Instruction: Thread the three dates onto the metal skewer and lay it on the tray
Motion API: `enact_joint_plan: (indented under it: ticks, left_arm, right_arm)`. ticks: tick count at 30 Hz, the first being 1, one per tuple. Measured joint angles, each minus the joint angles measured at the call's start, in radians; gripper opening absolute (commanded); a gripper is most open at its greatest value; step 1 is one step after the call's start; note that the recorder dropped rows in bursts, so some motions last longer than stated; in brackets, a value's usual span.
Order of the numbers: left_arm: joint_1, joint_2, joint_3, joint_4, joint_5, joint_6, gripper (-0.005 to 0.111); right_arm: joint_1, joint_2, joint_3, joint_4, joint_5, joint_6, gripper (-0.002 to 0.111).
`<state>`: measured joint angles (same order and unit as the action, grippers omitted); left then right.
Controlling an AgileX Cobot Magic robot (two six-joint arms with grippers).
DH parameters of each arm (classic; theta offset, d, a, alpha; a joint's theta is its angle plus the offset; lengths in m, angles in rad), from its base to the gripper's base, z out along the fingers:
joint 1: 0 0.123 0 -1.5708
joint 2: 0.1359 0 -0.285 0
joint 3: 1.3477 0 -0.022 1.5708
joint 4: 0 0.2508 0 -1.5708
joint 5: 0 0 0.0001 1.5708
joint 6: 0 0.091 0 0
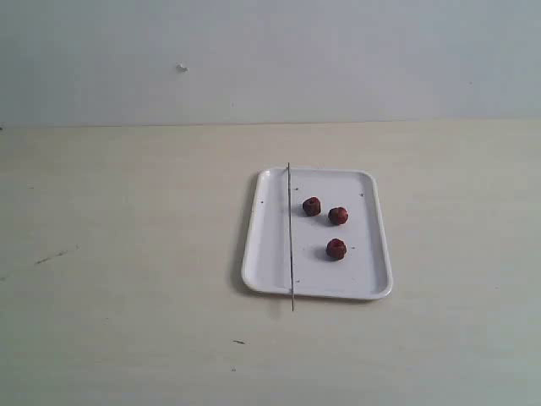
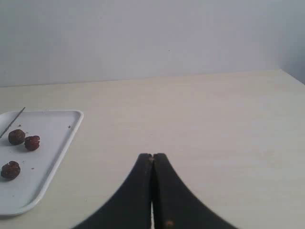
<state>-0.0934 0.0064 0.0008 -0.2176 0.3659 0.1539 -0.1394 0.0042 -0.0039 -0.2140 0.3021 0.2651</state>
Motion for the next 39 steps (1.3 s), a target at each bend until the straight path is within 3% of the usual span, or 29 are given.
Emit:
enact_joint_plan:
  ticks: [17,20,32,35,39]
  left_arm:
    - [0.0,0.0,0.0,0.0,0.0,0.0,0.0]
    - [0.0,0.0,0.0,0.0,0.0,0.0,0.0]
    - [0.0,0.0,0.0,0.0,0.0,0.0,0.0]
    - [0.0,0.0,0.0,0.0,0.0,0.0,0.0]
    - [0.0,0.0,0.0,0.0,0.0,0.0,0.0]
  right_arm:
    - [0.0,0.0,0.0,-0.009,-0.02,-0.009,0.0]
    - [0.0,0.0,0.0,-0.042,-0.125,-0.026,0.0]
    - [0.0,0.0,0.0,-0.02,-1.005,0.002,0.0]
    - [0.0,0.0,-0.003,0.028,-1.066,0.073,0.0]
    - [0.0,0.063,-0.084,0.198,-0.986,0.056,0.0]
